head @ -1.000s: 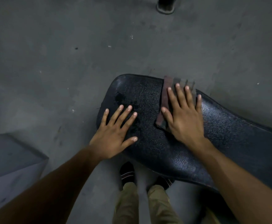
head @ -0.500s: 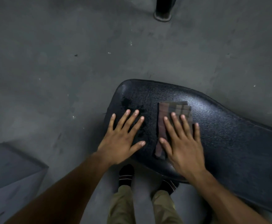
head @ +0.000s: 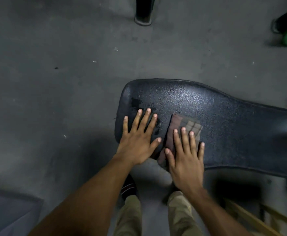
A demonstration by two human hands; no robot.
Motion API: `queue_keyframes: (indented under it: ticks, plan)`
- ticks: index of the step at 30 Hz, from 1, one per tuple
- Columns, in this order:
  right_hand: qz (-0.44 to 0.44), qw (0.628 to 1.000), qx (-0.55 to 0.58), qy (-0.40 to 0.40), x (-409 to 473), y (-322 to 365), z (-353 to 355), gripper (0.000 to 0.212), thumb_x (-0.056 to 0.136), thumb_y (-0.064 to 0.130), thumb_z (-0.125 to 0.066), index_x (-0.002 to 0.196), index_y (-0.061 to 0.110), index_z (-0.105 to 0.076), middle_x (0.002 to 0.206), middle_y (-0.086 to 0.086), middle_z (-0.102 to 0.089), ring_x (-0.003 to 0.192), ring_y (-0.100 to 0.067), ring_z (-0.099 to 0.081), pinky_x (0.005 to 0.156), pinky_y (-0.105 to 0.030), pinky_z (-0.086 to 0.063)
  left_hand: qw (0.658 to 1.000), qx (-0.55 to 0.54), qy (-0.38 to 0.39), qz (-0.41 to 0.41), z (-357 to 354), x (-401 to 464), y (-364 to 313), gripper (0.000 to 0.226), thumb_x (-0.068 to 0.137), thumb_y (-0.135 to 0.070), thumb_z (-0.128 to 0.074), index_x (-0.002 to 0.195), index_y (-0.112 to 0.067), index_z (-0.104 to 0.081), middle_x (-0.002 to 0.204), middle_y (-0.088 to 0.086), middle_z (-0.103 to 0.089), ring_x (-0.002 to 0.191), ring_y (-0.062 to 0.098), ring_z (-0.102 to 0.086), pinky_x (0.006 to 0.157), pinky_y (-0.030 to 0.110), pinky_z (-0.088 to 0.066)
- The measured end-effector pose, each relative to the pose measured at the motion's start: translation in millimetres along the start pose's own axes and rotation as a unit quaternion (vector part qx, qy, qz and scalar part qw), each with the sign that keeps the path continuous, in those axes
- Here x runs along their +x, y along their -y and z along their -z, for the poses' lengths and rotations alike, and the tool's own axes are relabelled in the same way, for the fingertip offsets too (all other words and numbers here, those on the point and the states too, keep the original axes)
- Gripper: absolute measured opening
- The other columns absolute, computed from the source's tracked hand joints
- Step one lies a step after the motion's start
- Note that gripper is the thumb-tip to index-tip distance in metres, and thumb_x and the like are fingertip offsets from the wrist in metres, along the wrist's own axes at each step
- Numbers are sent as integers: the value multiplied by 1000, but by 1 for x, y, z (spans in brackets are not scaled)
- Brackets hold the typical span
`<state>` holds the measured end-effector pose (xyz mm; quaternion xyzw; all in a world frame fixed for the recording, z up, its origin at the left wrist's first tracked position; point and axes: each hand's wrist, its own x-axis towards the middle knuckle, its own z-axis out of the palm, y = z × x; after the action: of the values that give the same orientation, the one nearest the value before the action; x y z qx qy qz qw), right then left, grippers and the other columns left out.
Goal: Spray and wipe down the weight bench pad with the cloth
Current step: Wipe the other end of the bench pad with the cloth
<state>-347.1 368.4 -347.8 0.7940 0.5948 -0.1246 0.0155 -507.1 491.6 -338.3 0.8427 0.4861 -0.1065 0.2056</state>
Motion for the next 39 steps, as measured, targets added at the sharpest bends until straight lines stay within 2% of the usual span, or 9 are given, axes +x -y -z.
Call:
queue_keyframes:
  ticks: [6, 10, 13, 17, 22, 26, 31, 35, 39]
  plan:
    - [-109, 991, 78, -25, 26, 48, -3, 68, 108, 54, -25, 168, 26, -12, 177, 0, -3, 164, -27, 2, 130, -59, -2, 999, -42, -3, -16, -1, 1, 5, 72, 101, -57, -22, 160, -31, 9, 167, -8, 23, 153, 17, 24, 119, 57, 16]
    - [-17, 999, 34, -2, 1, 60, -7, 69, 108, 54, -28, 169, 27, -10, 177, 1, 0, 164, -25, 3, 131, -55, -1, 992, -115, -24, -39, 2, -6, 21, 73, 96, -63, -17, 162, -35, -6, 169, -12, 12, 154, 10, 18, 124, 51, 8]
    - [35, 999, 11, 11, -16, 36, -6, 67, 107, 57, -31, 168, 33, -13, 177, 7, -5, 164, -20, -1, 130, -57, -7, 987, -143, -69, 4, -4, -26, 30, 76, 98, -61, -29, 162, -30, -2, 170, -8, 12, 155, 11, 16, 125, 47, 8]
    - [16, 1000, 20, 14, -7, 6, 0, 69, 107, 62, -25, 168, 32, -16, 177, 6, -7, 164, -21, -1, 129, -61, -5, 973, -169, -101, 121, -20, -48, 46, 83, 100, -58, -35, 161, -24, 10, 169, -5, 16, 156, 16, 13, 124, 46, 9]
    - [-37, 998, 59, 6, 33, 41, 2, 71, 108, 62, -19, 168, 27, -5, 177, 2, 6, 163, -26, 11, 129, -59, 6, 952, -240, -109, 155, -38, -57, 42, 81, 100, -54, -38, 162, -23, 5, 170, -5, 10, 157, 23, -6, 124, 48, -4]
    - [71, 997, 35, 11, 38, 76, 1, 69, 109, 58, -22, 169, 26, -9, 177, 0, 1, 163, -27, 6, 130, -57, 6, 926, -315, -117, 172, -31, -54, 36, 79, 101, -41, -48, 162, -24, 0, 171, -6, 7, 156, 14, -5, 124, 46, -9]
    - [192, 981, -27, 30, 11, 47, 2, 69, 108, 55, -33, 168, 30, -12, 177, 4, -6, 164, -23, -3, 129, -59, -10, 882, -428, -115, 159, -21, -57, 45, 68, 105, -31, -49, 162, -25, -12, 170, -10, -2, 150, -3, -4, 123, 26, -10]
    - [175, 983, -40, 37, 13, 17, 9, 68, 108, 58, -28, 168, 33, -10, 177, 6, -5, 164, -21, -2, 130, -59, -7, 868, -462, -103, 150, -21, -61, 48, 64, 106, -33, -44, 162, -28, -13, 169, -13, -4, 150, -5, -3, 117, 17, -8]
    - [106, 994, 10, 18, 35, 51, 5, 68, 109, 58, -23, 168, 28, -10, 177, 1, -2, 164, -26, 4, 130, -57, 3, 846, -490, -131, 163, -28, -58, 48, 65, 105, -39, -44, 162, -23, -15, 169, -7, -11, 153, 2, -9, 124, 26, -11]
